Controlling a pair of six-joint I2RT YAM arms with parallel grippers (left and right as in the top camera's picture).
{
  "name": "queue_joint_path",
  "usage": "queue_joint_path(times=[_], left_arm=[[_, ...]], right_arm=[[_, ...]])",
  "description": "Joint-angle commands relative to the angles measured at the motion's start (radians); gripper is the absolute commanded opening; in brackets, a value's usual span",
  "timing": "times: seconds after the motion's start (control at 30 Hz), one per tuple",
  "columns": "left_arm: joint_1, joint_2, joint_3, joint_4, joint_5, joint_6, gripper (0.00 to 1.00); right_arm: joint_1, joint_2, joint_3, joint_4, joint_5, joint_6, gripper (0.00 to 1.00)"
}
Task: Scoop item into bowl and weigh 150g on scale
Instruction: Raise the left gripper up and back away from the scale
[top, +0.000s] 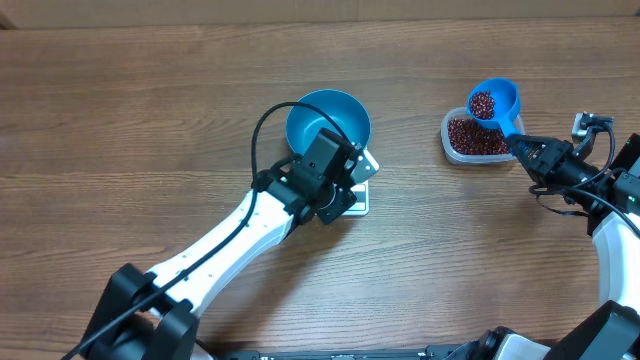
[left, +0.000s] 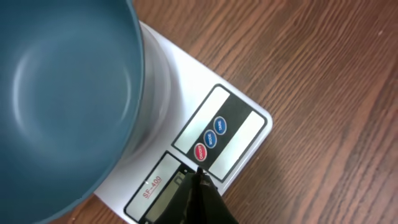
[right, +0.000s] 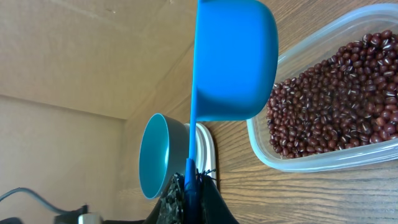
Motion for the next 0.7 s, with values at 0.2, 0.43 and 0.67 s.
queue_joint_path(times=[0.2,0.43,0.67], left_arm=[[0.004,-0.123,0.015,-0.042,0.022,0.014,0.04],[0.005,-0.184,0.015,-0.043,0.013,0.005,0.04],[0.061,-0.214,0.019,-0.043,-0.039,-0.089,0.04]], right_arm=[[-0.005,-0.023,0.026,0.01,-0.008,-0.008,0.04],[-0.005,-0.023,0.026,0.01,-0.009,-0.008,0.04],[-0.004,-0.023,0.026,0.01,-0.01,-0.006,0.04]])
